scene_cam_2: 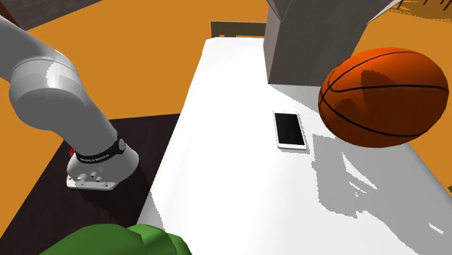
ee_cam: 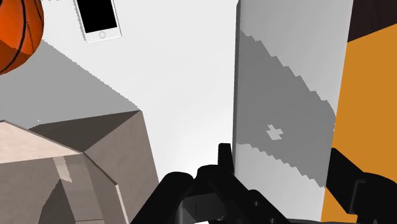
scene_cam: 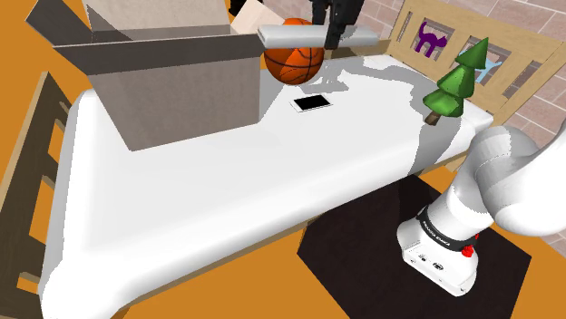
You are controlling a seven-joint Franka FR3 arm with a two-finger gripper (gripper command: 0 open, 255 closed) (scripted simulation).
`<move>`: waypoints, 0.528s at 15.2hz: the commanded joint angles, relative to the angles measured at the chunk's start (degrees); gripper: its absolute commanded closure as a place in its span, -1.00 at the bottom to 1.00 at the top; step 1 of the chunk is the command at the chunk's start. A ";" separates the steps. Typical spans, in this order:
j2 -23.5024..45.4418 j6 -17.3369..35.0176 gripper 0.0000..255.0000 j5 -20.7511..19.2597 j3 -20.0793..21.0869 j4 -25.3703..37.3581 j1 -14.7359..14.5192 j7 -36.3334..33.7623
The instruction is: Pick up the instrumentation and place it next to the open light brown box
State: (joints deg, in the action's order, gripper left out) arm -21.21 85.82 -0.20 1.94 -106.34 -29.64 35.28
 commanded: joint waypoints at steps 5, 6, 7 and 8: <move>-1.45 4.80 1.00 0.06 0.05 -6.19 -0.05 -0.09; -1.64 5.56 1.00 0.07 0.05 -7.15 -0.06 -0.10; -1.82 6.32 1.00 0.07 0.05 -8.09 -0.06 -0.10; -1.99 7.09 1.00 0.08 0.05 -9.02 -0.07 -0.11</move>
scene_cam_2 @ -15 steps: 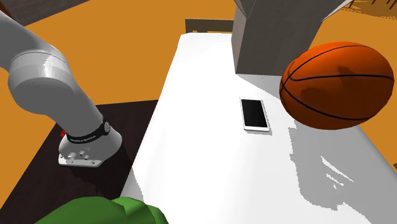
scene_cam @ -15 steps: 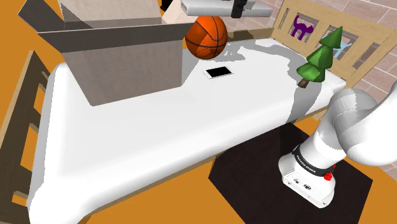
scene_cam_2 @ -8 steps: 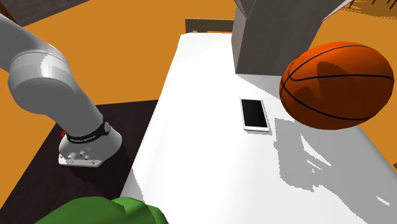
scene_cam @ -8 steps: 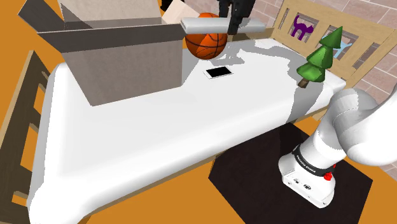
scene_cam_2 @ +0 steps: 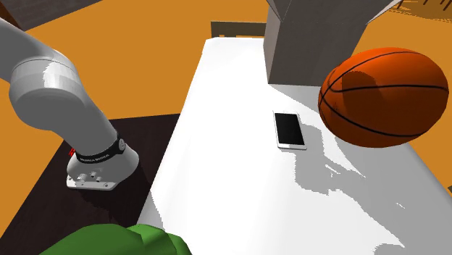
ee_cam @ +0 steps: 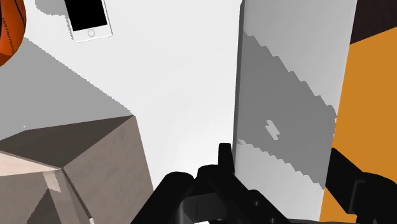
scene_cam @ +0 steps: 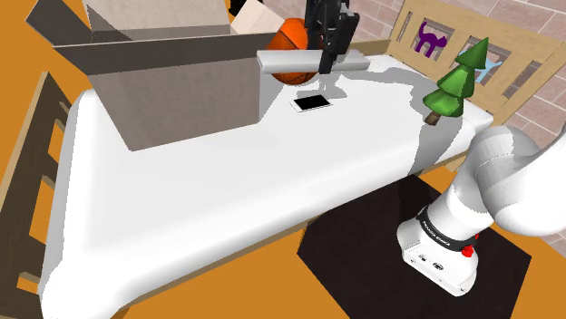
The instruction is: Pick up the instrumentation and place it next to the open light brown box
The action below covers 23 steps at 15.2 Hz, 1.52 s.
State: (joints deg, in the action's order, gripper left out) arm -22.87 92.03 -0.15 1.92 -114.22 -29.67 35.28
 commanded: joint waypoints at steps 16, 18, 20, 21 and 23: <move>-1.31 13.12 1.00 0.09 0.14 -14.38 -0.10 -0.22; -1.21 14.67 1.00 0.09 0.16 -15.83 -0.11 -0.24; -1.06 16.24 1.00 0.09 0.17 -17.24 -0.11 -0.26; -0.96 17.03 1.00 0.09 0.18 -17.93 -0.11 -0.27; -0.72 18.61 1.00 0.09 0.19 -19.28 -0.12 -0.30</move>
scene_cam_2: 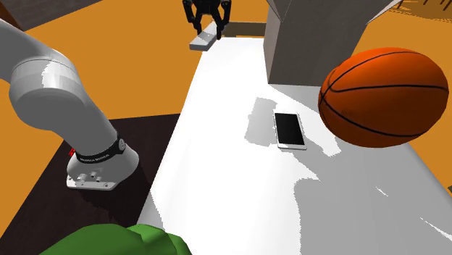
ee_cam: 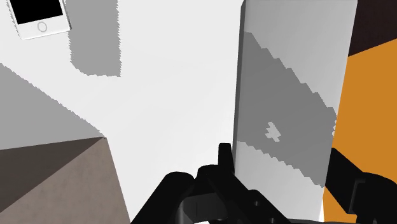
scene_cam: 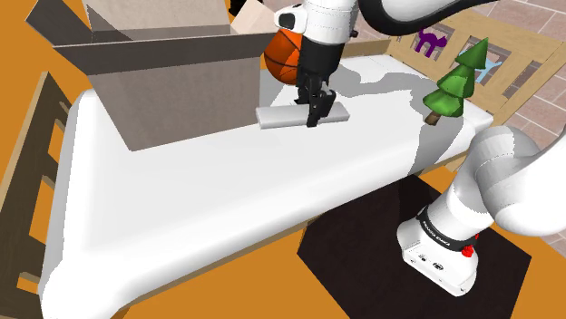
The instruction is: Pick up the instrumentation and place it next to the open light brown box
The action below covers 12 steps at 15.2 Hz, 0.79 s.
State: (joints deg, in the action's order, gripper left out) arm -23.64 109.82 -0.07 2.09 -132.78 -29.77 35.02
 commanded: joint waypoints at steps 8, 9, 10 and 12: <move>1.55 7.29 1.00 -0.03 0.10 -5.69 -0.01 -0.15; 1.81 8.11 1.00 -0.03 0.11 -6.26 -0.01 -0.17; 2.08 8.94 1.00 -0.04 0.12 -6.82 -0.01 -0.18; 2.66 10.61 1.00 -0.06 0.15 -7.90 -0.01 -0.22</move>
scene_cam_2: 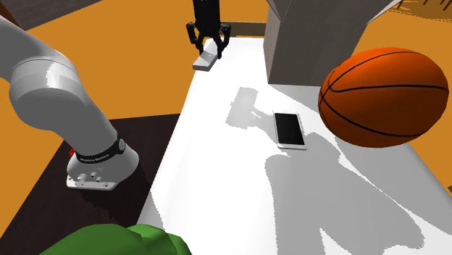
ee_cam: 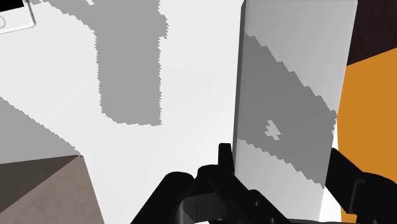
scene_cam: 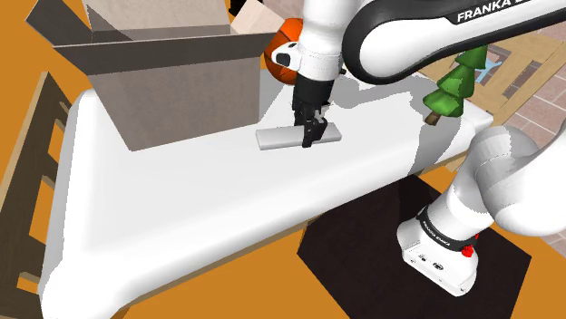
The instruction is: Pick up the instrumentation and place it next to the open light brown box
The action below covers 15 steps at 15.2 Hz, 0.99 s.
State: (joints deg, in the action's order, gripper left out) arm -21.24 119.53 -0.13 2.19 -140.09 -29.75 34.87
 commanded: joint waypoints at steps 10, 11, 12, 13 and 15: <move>4.11 9.47 1.00 -0.14 0.17 -5.32 0.03 -0.29; 4.58 10.35 1.00 -0.16 0.18 -5.72 0.04 -0.32; 5.07 11.23 1.00 -0.19 0.20 -6.11 0.05 -0.35; 5.58 12.11 1.00 -0.22 0.21 -6.49 0.06 -0.38; 6.64 13.90 1.00 -0.28 0.24 -7.21 0.08 -0.44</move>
State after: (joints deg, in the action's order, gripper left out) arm -14.99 132.56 -0.39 2.41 -146.88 -29.68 34.45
